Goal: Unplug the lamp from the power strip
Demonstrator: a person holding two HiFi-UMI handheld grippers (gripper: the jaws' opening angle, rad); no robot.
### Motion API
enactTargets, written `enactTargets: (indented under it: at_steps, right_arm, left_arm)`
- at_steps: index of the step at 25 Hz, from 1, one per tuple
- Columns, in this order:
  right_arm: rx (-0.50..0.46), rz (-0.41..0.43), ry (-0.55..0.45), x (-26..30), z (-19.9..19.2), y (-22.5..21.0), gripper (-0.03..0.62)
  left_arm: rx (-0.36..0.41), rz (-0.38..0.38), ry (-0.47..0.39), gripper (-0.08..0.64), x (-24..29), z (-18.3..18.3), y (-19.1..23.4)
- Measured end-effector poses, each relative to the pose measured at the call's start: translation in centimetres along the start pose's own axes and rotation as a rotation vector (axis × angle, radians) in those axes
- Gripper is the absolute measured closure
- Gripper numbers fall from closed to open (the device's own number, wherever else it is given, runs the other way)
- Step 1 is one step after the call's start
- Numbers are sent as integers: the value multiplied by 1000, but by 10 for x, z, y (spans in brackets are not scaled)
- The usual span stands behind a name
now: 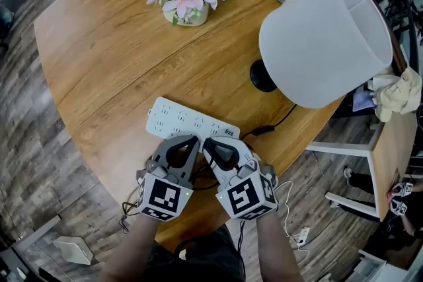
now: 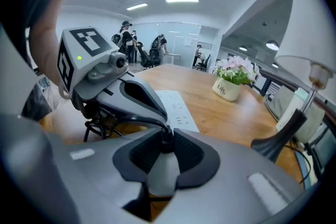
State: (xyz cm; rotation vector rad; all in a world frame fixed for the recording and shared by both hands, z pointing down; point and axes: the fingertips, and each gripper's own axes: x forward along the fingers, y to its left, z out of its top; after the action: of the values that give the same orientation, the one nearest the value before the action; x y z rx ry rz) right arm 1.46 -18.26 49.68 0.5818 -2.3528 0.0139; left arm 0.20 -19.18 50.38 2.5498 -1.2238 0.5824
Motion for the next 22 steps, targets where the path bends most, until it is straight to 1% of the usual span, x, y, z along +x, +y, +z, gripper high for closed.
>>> enactTargets:
  at_steps: [1, 2, 3, 7, 8, 9, 10, 13, 14, 15, 16, 17, 20, 21, 22]
  right_arm:
    - [-22, -7, -7, -1, 0, 1, 515]
    - [-20, -9, -16, -1, 1, 2, 516]
    - [12, -3, -26, -2, 1, 1, 517]
    - [294, 58, -79, 0, 2, -9, 514]
    - [328, 63, -79, 0, 2, -11, 513]
    - [324, 58, -71, 1, 2, -11, 512]
    - [280, 41, -56, 1, 2, -10, 514]
    - [44, -23, -6, -1, 1, -1, 517]
    - [-6, -38, -5, -2, 2, 2, 517]
    - [-31, -47, -13, -3, 3, 3, 518]
    - [-27, -51, -28, -4, 3, 4, 518]
    - [9, -45, -46, -4, 3, 4, 519]
    - [234, 23, -99, -3, 1, -2, 519]
    - [293, 46, -99, -3, 0, -4, 518]
    - [331, 63, -91, -3, -2, -7, 518]
  left_arm:
    - [-2, 4, -1, 565, 0, 0, 0]
    - [0, 7, -1, 565, -1, 0, -1]
    - [6, 8, 0, 565, -1, 1, -2]
    - [-2, -9, -2, 565, 0, 1, -1]
    - [-6, -10, -2, 565, 1, 1, 0]
    - [-9, -10, -1, 565, 1, 1, 0]
    - [-12, -8, 0, 565, 1, 1, 0]
    - [-26, -2, 3, 565, 1, 0, 0]
    - [-32, 0, 1, 565, 0, 0, 0]
    - [-38, 0, -1, 565, 0, 1, 0]
    - [-41, 0, -2, 565, 0, 1, 0]
    - [-41, -2, 0, 565, 1, 1, 0]
    - [-38, -17, 10, 566, 2, 0, -1]
    - [-40, -20, 11, 566, 2, 1, -1]
    - [-43, -20, 11, 566, 3, 1, -1]
